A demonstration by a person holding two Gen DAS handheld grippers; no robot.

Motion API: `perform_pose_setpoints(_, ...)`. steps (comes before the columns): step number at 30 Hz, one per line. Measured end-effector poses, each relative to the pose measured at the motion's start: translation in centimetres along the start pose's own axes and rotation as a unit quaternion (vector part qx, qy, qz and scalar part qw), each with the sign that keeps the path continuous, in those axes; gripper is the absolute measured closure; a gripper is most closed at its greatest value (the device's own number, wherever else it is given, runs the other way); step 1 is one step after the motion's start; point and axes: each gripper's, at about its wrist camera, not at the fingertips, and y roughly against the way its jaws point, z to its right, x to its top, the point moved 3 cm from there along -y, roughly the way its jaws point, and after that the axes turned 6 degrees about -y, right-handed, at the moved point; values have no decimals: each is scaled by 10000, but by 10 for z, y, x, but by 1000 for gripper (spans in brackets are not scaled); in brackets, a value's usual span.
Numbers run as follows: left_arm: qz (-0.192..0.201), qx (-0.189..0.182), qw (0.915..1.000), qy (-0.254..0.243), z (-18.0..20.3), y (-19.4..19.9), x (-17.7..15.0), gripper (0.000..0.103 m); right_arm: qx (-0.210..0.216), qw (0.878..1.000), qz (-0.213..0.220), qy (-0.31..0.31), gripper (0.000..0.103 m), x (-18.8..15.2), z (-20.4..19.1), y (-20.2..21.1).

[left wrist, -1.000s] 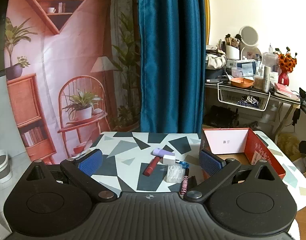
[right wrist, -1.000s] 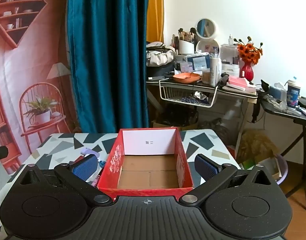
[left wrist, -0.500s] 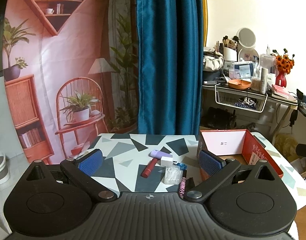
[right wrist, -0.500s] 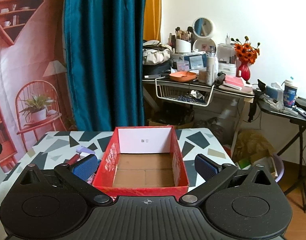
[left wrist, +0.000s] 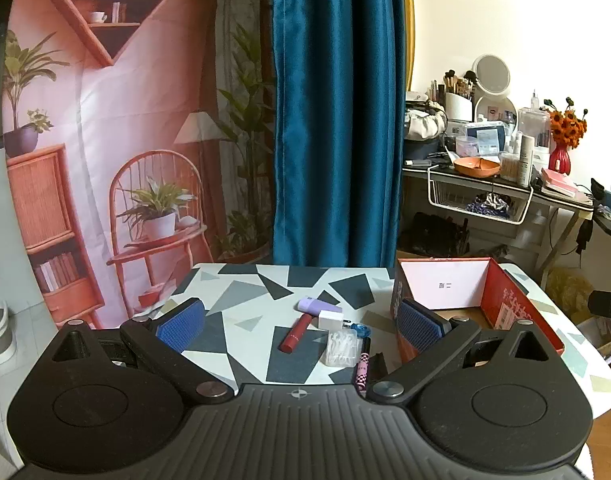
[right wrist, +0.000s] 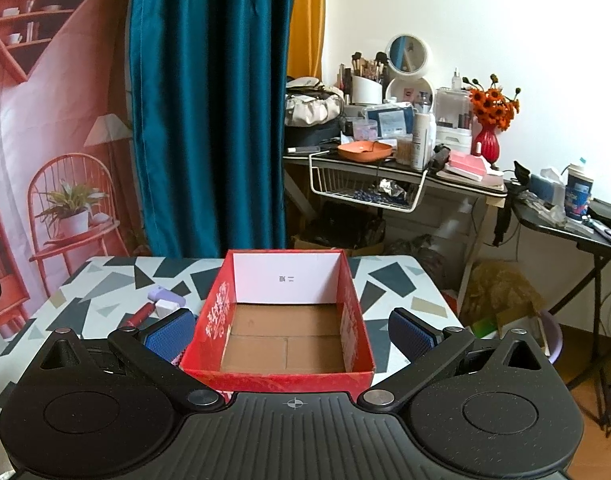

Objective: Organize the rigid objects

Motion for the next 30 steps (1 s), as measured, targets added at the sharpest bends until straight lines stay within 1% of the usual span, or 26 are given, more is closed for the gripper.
perform_pose_setpoints(18,-44,-16,10000,47,-1,0,1,0,4,10000,38,-18,0,-1,5,3)
perform_pose_setpoints(30,-17,89,9999,83,-2,-5,0,0,50,10000,12,-46,0,-4,5,0)
